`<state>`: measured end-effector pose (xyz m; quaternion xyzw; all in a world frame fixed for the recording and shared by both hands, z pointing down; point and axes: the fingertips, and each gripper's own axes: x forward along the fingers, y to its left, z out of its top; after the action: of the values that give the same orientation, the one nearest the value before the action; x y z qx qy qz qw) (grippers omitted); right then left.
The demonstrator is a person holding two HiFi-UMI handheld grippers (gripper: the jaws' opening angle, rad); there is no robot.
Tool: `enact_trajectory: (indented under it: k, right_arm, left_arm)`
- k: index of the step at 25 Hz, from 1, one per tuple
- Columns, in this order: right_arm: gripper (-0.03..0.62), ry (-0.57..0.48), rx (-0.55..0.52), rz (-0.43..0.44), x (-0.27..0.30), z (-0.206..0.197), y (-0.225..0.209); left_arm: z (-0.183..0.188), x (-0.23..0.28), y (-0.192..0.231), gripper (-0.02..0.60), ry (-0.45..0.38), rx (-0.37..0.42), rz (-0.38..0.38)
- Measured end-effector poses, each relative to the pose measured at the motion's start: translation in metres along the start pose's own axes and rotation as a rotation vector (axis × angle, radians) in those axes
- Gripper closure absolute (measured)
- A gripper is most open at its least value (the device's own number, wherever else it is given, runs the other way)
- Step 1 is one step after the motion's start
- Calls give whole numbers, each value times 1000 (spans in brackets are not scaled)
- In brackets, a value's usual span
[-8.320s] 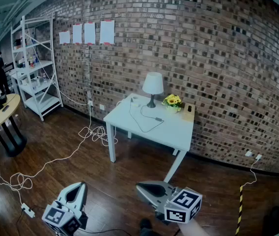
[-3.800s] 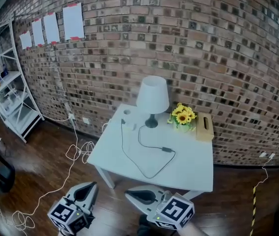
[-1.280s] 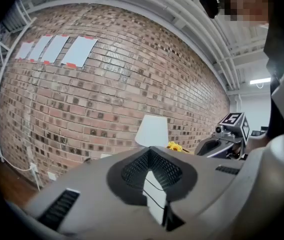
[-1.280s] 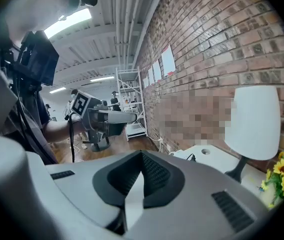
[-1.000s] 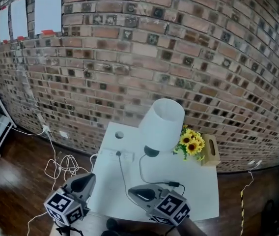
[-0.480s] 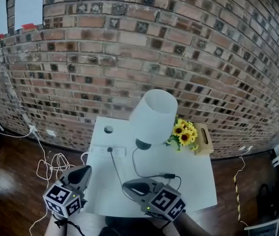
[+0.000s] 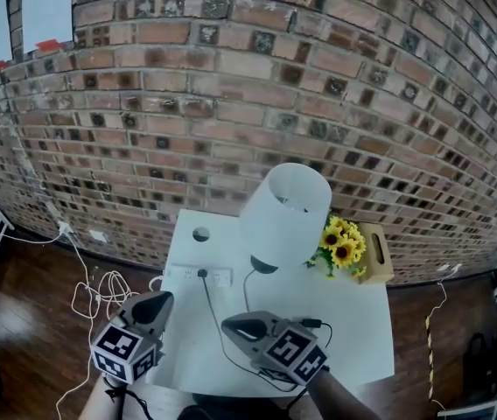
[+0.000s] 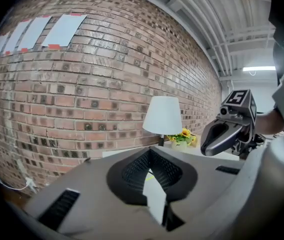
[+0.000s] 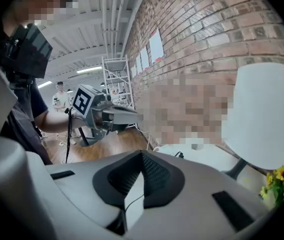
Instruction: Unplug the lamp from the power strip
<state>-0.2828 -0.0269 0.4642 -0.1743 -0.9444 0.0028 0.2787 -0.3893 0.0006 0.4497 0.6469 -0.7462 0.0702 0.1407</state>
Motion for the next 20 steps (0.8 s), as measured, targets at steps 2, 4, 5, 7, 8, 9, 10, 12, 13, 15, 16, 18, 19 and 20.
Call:
enact_trajectory:
  k: [2, 4, 5, 7, 8, 9, 10, 12, 13, 15, 16, 18, 19, 20]
  right_arm:
    - [606, 30, -14, -9, 12, -7, -15]
    - [606, 59, -20, -12, 24, -14, -30]
    - [606, 71, -20, -9, 30, -17, -37]
    - [606, 89, -17, 7, 40, -24, -48]
    - [606, 93, -14, 19, 44, -26, -52]
    - [606, 94, -10, 28, 47, -28, -56]
    - [606, 96, -6, 32, 51, -29, -60]
    - [606, 108, -3, 30, 56, -34, -71]
    - [606, 117, -3, 28, 60, -37, -76]
    - [606, 136, -2, 30, 68, -44, -84]
    - [606, 147, -4, 32, 72, -48, -87]
    - [606, 169, -11, 33, 81, -54, -97]
    - [606, 179, -15, 29, 86, -57, -103]
    - [606, 188, -17, 22, 90, -60, -109]
  left_arm:
    - [-4, 11, 11, 566, 14, 16, 21]
    - [-10, 25, 20, 566, 40, 51, 35]
    - [-14, 32, 24, 566, 55, 68, 38]
    - [-23, 48, 31, 566, 85, 80, 37]
    - [-27, 55, 33, 566, 100, 78, 34]
    - [-31, 63, 35, 566, 114, 77, 30]
    - [-35, 70, 37, 566, 127, 80, 25]
    - [-43, 84, 41, 566, 152, 89, 17]
    - [-47, 90, 42, 566, 163, 92, 13]
    - [-56, 100, 46, 566, 187, 98, 7]
    - [-60, 104, 47, 566, 199, 105, 5]
    - [-70, 113, 50, 566, 227, 130, 0]
    - [-76, 118, 50, 566, 241, 143, -2]
    - [-81, 123, 51, 566, 254, 151, -6]
